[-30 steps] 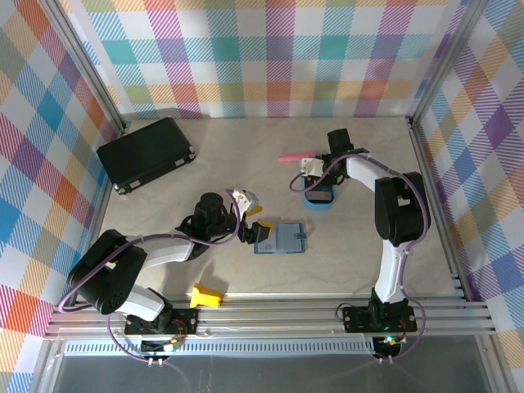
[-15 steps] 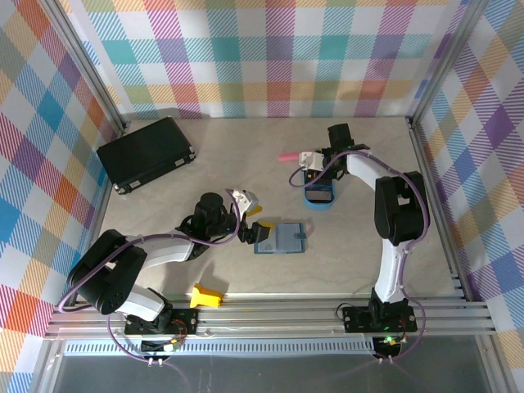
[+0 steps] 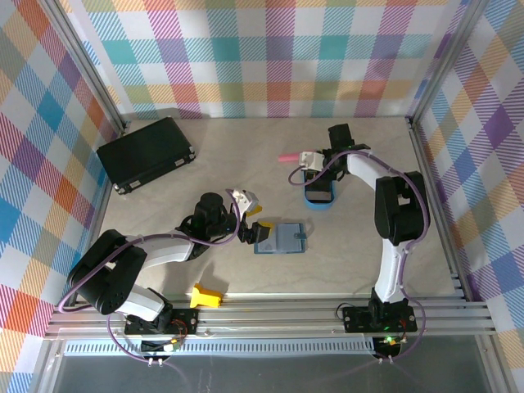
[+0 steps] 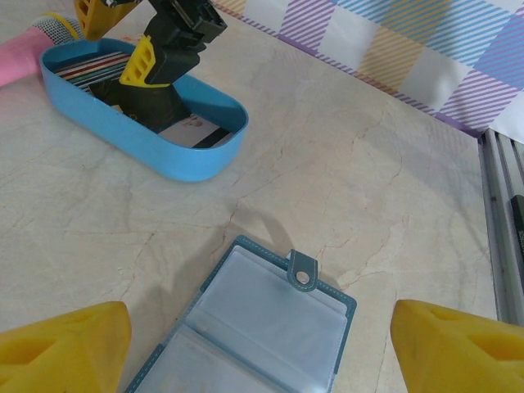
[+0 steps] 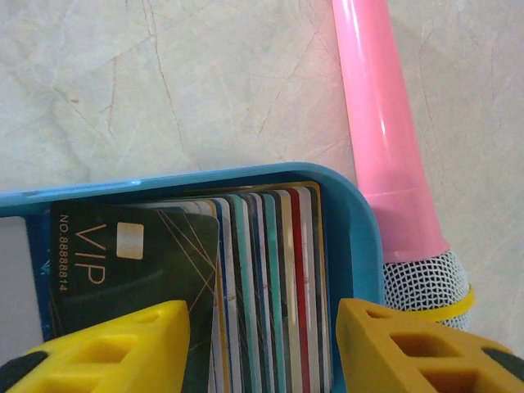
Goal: Put the credit cards into the card holder
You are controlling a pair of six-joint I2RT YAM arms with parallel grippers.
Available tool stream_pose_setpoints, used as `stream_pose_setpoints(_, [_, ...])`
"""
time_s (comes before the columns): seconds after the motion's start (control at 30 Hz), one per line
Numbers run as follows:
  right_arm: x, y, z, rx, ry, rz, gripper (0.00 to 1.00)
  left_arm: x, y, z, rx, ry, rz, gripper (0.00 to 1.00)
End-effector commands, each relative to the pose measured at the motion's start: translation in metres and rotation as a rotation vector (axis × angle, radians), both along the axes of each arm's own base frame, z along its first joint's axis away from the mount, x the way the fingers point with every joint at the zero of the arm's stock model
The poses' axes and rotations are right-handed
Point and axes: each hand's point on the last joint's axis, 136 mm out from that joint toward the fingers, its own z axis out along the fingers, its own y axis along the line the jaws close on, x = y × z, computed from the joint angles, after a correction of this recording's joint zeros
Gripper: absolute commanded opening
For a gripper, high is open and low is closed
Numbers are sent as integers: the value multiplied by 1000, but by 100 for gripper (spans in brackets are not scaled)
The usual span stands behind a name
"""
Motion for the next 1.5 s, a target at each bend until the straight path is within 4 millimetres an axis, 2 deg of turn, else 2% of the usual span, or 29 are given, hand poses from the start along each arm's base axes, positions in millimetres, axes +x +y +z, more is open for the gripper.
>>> stream_pose_setpoints(0.0, [-18,0,18,41,26,4,53,2,2,8,-3,-35,0,83])
stream_pose_setpoints(0.23, [-37,0,6,49,112,27,63,2,1,10,-7,-36,-4,82])
stream_pose_setpoints(0.43, [-32,2,-5,50,130,22,73,2,1,10,-9,-36,-6,82])
stream_pose_setpoints(0.77, [-33,4,-25,34,167,36,75,3,0,7,-3,-31,-7,82])
stream_pose_setpoints(0.9, [-29,0,-33,11,165,16,72,4,0,7,-2,-28,-6,83])
stream_pose_setpoints(1.0, [-23,-2,-34,-2,145,6,65,4,0,6,-1,-27,-5,83])
stream_pose_setpoints(1.1, [-17,-3,-29,-1,118,-3,57,4,0,6,-1,-26,-7,82])
stream_pose_setpoints(1.23, [-13,-3,-25,-1,98,-3,56,4,0,6,-1,-23,-8,82])
stream_pose_setpoints(1.47, [-2,-4,-16,-5,45,-16,47,3,-1,5,-2,-17,-10,82])
